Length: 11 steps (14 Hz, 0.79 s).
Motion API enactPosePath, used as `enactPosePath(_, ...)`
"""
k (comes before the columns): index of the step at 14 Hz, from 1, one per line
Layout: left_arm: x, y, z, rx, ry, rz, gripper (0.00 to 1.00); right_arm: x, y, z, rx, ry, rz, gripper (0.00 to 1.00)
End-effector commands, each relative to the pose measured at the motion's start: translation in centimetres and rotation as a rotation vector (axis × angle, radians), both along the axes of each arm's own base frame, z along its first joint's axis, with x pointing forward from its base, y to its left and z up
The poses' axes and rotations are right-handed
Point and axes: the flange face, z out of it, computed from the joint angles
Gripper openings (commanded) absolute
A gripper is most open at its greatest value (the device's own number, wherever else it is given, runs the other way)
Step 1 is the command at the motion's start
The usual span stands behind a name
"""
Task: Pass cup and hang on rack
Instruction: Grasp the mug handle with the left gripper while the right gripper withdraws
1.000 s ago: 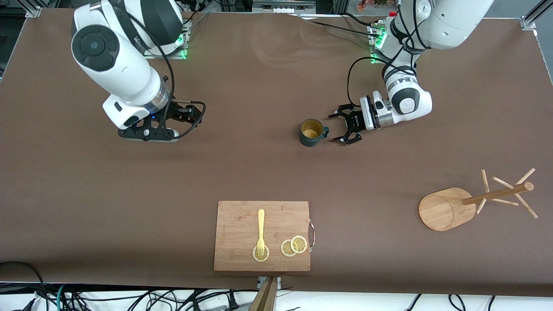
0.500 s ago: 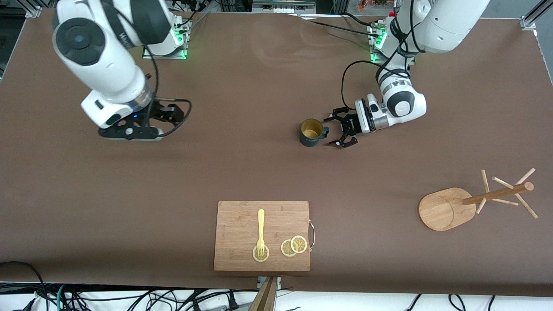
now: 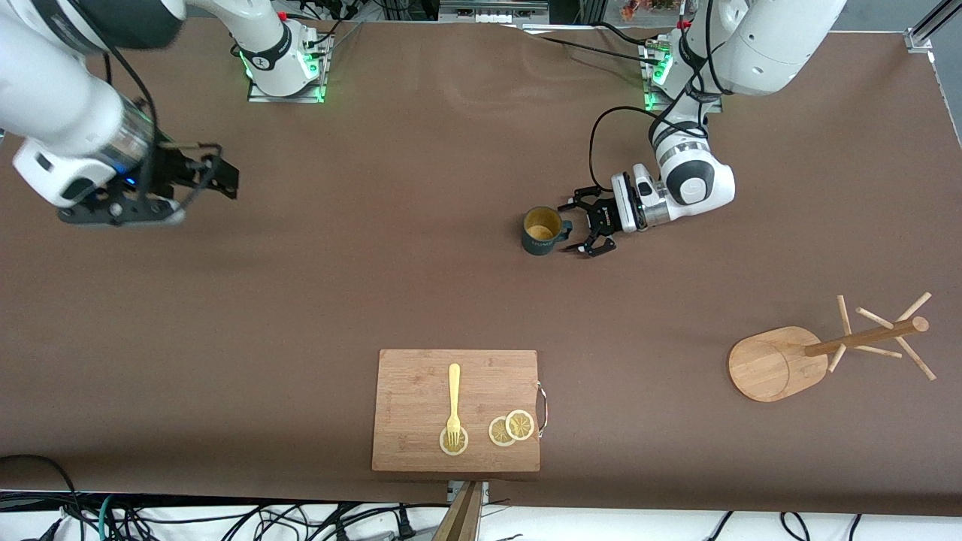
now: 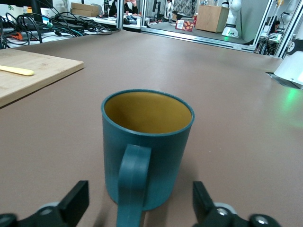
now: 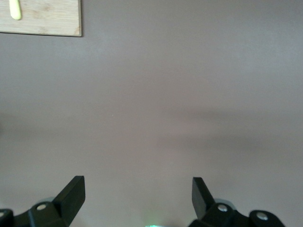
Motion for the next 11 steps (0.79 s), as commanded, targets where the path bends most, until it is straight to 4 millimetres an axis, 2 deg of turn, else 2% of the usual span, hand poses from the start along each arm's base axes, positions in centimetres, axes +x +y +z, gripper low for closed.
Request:
enactPosePath(1,-0.2,-0.8,-0.5,0.009,-0.095,-0.019,0.58,-1.0,0.8,0.4,0.028,-0.005,0.023,1.0)
enactPosePath(3,-0.5,-0.7,-0.6,0.01,-0.09,-0.02,0.39,-1.0,0.7,-0.5,0.015,0.006,0.018,1.0)
enactPosePath(5,-0.6,-0.4,-0.7,0.011,-0.088,-0.027,0.34,-0.6,0.7,-1.6,0.014,-0.008,0.016,1.0)
enactPosePath(7,-0.7,0.0,-0.9,0.013,-0.084,-0.024,0.15,-0.5,0.9,-2.1,0.017,-0.019,0.017,1.0)
enactPosePath(9,-0.8,0.0,-0.9,0.012,-0.081,-0.022,0.01,-0.3,0.5,-2.5,0.012,-0.012,0.013,1.0)
enactPosePath(11,-0.6,0.4,-0.9,0.012,-0.08,-0.012,0.0,-0.3,0.2,-2.5,0.018,-0.007,0.016,1.0)
